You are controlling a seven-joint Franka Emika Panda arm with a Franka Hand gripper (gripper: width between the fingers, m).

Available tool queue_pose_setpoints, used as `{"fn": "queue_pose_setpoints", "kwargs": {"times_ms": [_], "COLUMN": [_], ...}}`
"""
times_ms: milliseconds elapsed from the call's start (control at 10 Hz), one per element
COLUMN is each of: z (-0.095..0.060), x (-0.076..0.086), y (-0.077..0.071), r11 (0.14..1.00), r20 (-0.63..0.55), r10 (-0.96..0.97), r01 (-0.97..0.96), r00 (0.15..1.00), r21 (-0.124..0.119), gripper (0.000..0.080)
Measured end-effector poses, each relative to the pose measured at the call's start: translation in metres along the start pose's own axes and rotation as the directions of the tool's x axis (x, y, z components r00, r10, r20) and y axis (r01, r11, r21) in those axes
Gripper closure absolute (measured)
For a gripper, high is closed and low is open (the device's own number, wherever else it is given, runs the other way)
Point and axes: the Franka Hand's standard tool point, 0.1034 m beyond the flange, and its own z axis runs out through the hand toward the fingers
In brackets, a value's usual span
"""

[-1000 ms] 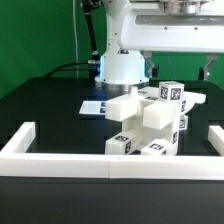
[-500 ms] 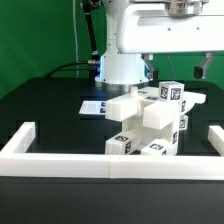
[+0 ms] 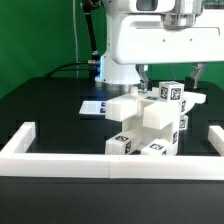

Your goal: Assemble chair

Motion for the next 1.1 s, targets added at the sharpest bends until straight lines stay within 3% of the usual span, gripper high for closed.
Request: {"fn": "queue_pose_setpoints", "kwargs": {"times_ms": [200, 300, 400, 500, 600, 900, 1100], "z": [0.0003, 0.0003, 0.0003, 0.0003, 0.0003, 0.0004, 0.001], "x": [-0.0001, -0.0002, -0.0003, -0.0003, -0.0003, -0.0003, -0.0007], "y": [-0.0003, 0.0002, 0.0005, 0.0003, 0.0004, 0.0003, 0.0034], "r11": [1.0, 0.999, 0.999, 0.992, 0.983, 0.918, 0.821], "r20": [0.002, 0.002, 0.002, 0.001, 0.001, 0.001, 0.006], "r10": [0.014, 0.044, 0.051, 0.126, 0.184, 0.398, 0.571], "r01": [-0.014, -0.044, -0.051, -0.126, -0.184, -0.398, -0.571], "r00": [1.0, 0.999, 0.999, 0.992, 0.983, 0.918, 0.821], "r21": [-0.003, -0.003, -0.003, -0.003, -0.003, -0.003, -0.007], "gripper": [0.015, 0.0259, 0.0259, 0.0464, 0.0514, 0.0514, 0.0514]}}
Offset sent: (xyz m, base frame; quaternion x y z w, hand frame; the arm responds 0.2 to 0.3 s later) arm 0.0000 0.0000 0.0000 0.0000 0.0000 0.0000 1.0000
